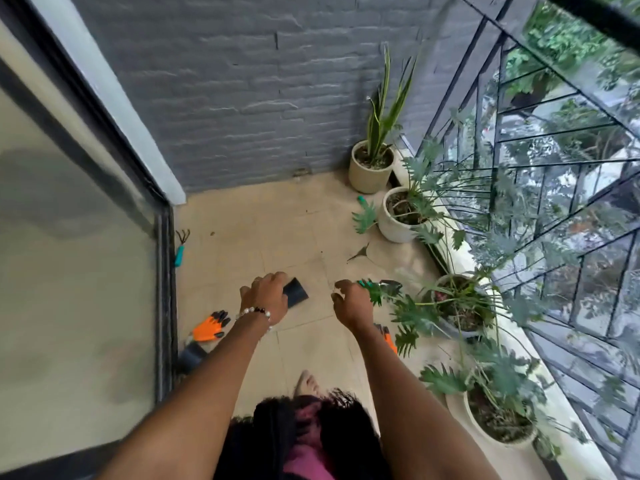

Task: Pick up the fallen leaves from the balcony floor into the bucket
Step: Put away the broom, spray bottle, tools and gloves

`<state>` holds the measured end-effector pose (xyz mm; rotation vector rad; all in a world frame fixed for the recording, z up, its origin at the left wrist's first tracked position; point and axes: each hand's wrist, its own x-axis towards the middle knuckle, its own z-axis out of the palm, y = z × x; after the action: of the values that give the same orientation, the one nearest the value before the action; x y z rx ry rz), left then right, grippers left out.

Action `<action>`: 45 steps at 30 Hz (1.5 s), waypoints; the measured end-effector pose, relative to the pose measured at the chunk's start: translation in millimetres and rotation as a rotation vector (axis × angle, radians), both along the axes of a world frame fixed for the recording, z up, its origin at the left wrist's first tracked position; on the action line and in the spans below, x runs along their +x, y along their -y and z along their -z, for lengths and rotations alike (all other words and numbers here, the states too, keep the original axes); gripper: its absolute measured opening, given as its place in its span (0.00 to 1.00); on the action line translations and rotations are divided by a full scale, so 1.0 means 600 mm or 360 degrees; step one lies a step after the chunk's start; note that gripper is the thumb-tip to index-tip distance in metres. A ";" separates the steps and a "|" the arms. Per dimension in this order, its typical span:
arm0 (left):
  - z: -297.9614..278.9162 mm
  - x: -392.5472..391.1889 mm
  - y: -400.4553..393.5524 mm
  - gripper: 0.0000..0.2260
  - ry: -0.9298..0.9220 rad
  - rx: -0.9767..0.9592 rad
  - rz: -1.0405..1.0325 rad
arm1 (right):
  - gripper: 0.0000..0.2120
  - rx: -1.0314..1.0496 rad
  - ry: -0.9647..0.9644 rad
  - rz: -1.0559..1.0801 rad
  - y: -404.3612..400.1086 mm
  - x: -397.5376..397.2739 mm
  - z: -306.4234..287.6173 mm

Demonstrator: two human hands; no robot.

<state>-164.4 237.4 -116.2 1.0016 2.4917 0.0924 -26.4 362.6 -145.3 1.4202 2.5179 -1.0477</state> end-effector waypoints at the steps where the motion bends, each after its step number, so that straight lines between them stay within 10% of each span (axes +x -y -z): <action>1: 0.001 -0.011 -0.021 0.20 0.0009 0.0000 0.0015 | 0.16 -0.0011 -0.0003 0.0016 -0.018 -0.009 0.005; 15: 0.061 -0.164 -0.198 0.21 0.0249 -0.0215 0.0255 | 0.15 -0.0194 0.0239 0.0326 -0.164 -0.110 0.053; 31: 0.036 -0.627 -0.433 0.20 0.0215 -0.0148 0.0716 | 0.14 -0.0309 0.0129 0.0861 -0.285 -0.514 0.035; 45: 0.115 -0.663 -0.700 0.22 0.0250 -0.0343 0.1274 | 0.14 -0.0491 -0.0078 0.1557 -0.449 -0.546 0.122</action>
<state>-562.2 657.7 -185.2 1.7204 1.7549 -0.3247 -354.0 632.0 -218.7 2.5603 1.4831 -1.4712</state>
